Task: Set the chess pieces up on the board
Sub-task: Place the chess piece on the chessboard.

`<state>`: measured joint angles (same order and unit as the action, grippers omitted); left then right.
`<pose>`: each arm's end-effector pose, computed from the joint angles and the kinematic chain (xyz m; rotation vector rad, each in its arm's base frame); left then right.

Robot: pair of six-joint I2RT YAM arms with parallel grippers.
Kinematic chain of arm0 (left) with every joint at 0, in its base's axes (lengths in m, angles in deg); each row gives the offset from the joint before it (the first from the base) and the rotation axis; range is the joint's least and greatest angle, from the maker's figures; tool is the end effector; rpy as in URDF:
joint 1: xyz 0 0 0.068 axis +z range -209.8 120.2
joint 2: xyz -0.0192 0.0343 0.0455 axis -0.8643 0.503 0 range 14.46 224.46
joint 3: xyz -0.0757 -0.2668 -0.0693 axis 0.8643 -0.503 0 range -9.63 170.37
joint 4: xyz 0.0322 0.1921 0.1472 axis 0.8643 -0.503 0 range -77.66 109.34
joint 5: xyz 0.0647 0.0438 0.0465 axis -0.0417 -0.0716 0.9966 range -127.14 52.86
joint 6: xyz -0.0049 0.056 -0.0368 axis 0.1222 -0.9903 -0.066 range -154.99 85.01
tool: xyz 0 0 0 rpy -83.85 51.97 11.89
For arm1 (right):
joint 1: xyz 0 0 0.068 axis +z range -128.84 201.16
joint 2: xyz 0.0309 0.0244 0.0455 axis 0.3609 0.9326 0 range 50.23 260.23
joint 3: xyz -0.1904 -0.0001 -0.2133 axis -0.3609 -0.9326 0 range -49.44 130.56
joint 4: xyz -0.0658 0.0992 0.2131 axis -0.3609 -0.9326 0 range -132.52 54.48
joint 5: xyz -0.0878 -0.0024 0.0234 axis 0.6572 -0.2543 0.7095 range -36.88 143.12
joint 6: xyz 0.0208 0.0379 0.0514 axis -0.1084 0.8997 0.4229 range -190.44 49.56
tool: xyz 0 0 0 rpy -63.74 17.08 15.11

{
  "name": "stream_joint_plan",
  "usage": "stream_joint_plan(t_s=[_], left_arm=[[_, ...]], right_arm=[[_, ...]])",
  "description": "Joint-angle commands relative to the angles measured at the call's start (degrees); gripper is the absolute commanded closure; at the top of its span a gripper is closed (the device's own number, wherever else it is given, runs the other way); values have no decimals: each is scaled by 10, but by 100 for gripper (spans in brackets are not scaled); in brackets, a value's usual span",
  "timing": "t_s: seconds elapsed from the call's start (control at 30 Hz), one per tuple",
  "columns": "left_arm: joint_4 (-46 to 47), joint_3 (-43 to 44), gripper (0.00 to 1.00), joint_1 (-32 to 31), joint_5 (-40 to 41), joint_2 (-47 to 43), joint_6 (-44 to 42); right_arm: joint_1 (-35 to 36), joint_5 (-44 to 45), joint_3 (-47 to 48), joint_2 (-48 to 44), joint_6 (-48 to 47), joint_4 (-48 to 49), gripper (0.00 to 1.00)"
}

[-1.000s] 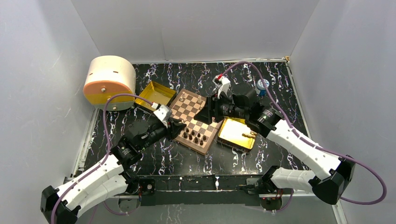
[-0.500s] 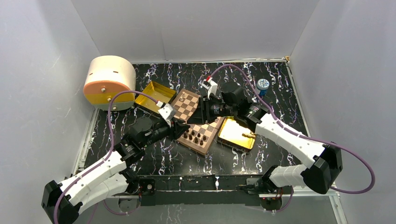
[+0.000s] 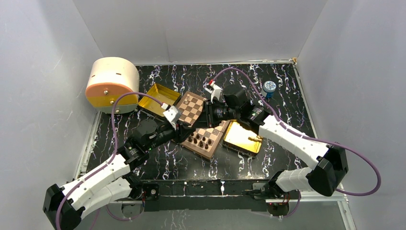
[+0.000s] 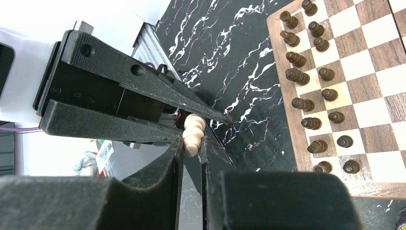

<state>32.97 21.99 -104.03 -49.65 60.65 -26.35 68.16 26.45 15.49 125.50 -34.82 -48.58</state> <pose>0.1270 -0.1398 0.3128 0.6734 1.5165 -0.8845 0.1835 0.2320 0.3519 -0.5558 2.1427 1.3379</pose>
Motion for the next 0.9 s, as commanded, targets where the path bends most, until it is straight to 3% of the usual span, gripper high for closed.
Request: stream_joint_plan(t_s=[0.0,0.23,0.27,0.3,0.67,0.87], left_arm=[[9,21,82,2,7,-7,-2],[-20,20,49,2,33,-19,-8],[-24,18,38,2,37,-21,-9],[-28,16,13,2,47,-23,-9],[-38,-27,4,7,207,-45,50],[-71,-18,4,60,223,-50,76]], right_arm=[[2,21,22,-12,-11,13,83],[1,71,38,-12,-26,-19,84],[1,87,43,-11,-32,-28,84],[0,102,48,-8,-39,-40,84],[0,260,174,96,-114,-168,85],[0,340,261,179,-144,-220,84]])
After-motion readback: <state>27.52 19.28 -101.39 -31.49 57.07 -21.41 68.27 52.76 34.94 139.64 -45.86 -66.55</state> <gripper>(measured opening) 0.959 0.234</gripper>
